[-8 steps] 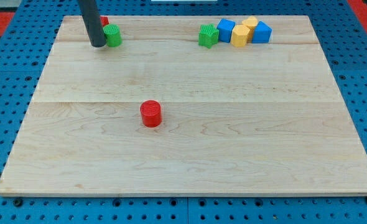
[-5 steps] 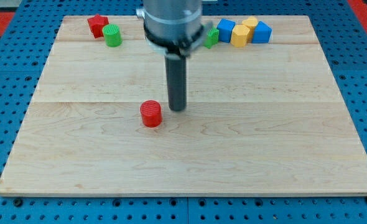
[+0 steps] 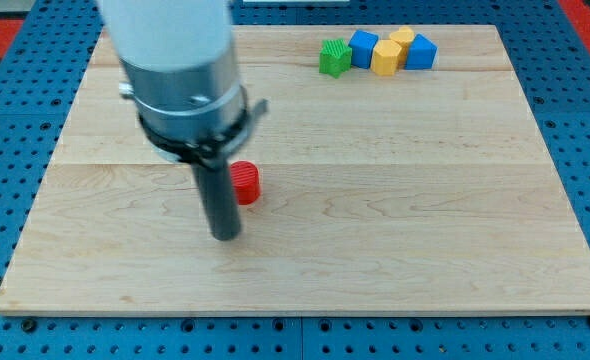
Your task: Place the red circle at the bottom of red star
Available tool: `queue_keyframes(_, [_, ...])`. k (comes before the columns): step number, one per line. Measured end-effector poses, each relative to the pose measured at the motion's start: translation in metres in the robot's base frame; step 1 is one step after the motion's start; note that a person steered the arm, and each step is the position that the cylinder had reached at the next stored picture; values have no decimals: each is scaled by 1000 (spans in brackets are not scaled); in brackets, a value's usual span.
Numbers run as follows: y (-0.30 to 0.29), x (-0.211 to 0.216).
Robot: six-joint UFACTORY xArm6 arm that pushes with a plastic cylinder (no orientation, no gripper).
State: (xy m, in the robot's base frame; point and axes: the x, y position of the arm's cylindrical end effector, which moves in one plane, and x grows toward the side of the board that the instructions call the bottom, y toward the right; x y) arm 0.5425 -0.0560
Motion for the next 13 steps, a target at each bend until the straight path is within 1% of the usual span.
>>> queue_keyframes(1, [17,-35])
queue_keyframes(2, [-1,-85])
queue_keyframes(3, [-31,-127])
queue_keyframes(4, [-64,-151])
queue_keyframes(6, [-108,-146])
queue_keyframes(7, [-126,-130])
queue_keyframes(8, [-149,-130])
queue_keyframes(10, [-149,-213])
queue_keyframes(11, [-149,-244])
queue_keyframes(12, [-153,-244])
queue_keyframes(13, [-123,-193])
